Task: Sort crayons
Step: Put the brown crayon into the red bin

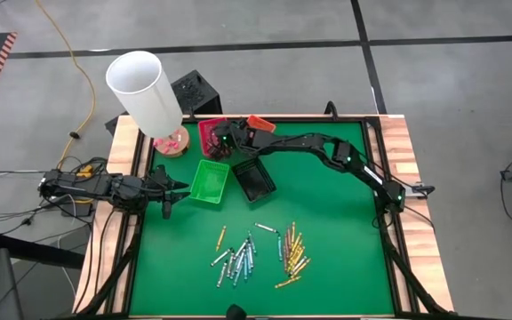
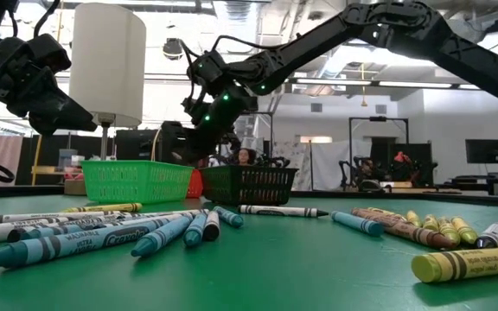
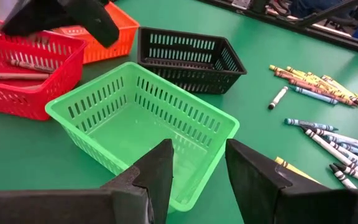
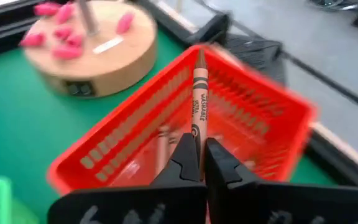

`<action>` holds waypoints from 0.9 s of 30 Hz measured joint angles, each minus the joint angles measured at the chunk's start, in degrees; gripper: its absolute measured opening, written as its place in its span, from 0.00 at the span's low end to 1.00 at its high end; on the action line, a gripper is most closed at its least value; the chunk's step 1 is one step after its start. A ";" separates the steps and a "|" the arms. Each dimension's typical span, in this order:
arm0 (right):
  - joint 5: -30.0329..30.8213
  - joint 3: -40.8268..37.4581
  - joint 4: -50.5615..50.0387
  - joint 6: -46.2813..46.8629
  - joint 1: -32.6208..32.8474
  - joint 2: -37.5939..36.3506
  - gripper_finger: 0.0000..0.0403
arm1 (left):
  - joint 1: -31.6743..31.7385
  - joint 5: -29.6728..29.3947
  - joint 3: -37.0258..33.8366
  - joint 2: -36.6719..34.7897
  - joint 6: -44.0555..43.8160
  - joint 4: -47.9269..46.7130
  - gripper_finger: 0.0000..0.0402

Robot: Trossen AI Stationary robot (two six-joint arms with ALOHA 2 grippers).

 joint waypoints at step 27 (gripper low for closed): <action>-3.79 0.36 -1.98 -0.67 -0.70 2.15 0.17 | 0.02 0.00 0.00 0.02 -0.02 -0.02 0.34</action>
